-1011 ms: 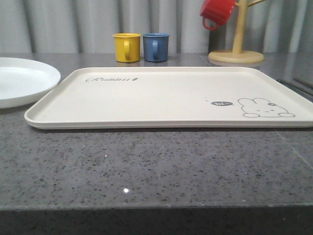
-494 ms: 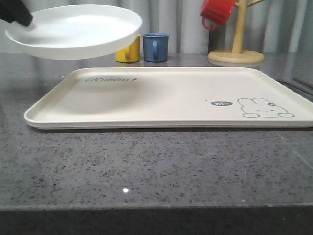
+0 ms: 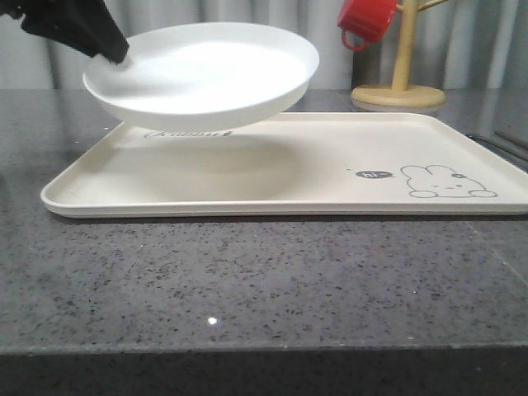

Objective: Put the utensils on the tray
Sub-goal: 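Lift the white plate with the left gripper and lower it onto the tray, then open the left gripper and raise it away from the plate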

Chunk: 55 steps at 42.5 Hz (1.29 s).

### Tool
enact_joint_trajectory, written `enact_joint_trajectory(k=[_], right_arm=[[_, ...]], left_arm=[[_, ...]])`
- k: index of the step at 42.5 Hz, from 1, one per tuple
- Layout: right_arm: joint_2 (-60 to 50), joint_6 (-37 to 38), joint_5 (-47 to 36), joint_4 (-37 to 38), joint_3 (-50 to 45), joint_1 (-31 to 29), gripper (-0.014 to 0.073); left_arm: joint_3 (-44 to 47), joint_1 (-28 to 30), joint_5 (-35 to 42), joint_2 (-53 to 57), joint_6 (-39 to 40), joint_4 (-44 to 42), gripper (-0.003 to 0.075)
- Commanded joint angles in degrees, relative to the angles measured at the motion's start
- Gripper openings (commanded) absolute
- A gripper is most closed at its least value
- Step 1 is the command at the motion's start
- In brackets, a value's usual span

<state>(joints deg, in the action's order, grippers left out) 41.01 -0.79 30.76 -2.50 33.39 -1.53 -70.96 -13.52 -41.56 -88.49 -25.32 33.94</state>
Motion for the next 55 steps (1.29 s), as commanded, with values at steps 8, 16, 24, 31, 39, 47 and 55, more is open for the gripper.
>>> enact_joint_trajectory(k=[8,16,24,31,39,47,55], right_arm=[[0.19,-0.22,-3.88,0.49,1.62,-0.28,0.0509],[0.19,-0.22,-3.88,0.49,1.62,-0.28,0.0509],[0.19,-0.22,-3.88,0.49,1.62,-0.28,0.0509],[0.19,-0.22,-3.88,0.49,1.62,-0.28,0.0509],[0.19,-0.22,-3.92,0.49,1.62,-0.28,0.0509],[0.19,-0.22,-3.92,0.49,1.62,-0.28,0.0509],[0.19,-0.22,-3.92,0.49,1.62,-0.28,0.0509]], left_arm=[[-1.43,-0.64,1.45,-4.08,0.04,2.26,-0.0020],[-1.43,-0.64,1.31,-6.29,0.76,2.51,-0.0008],[-1.59,-0.64,0.97,-6.82,0.76,2.66,0.0261],[-4.06,-0.64,-1.20,-6.44,0.76,1.20,0.0442],[-8.19,-2.51,-4.95,-1.72,0.76,-4.01,0.0442],[-8.55,-11.40,-6.65,6.06,1.91,-12.36,0.0442],[-7.92,-24.51,-10.23,12.55,18.01,-34.39,0.0442]])
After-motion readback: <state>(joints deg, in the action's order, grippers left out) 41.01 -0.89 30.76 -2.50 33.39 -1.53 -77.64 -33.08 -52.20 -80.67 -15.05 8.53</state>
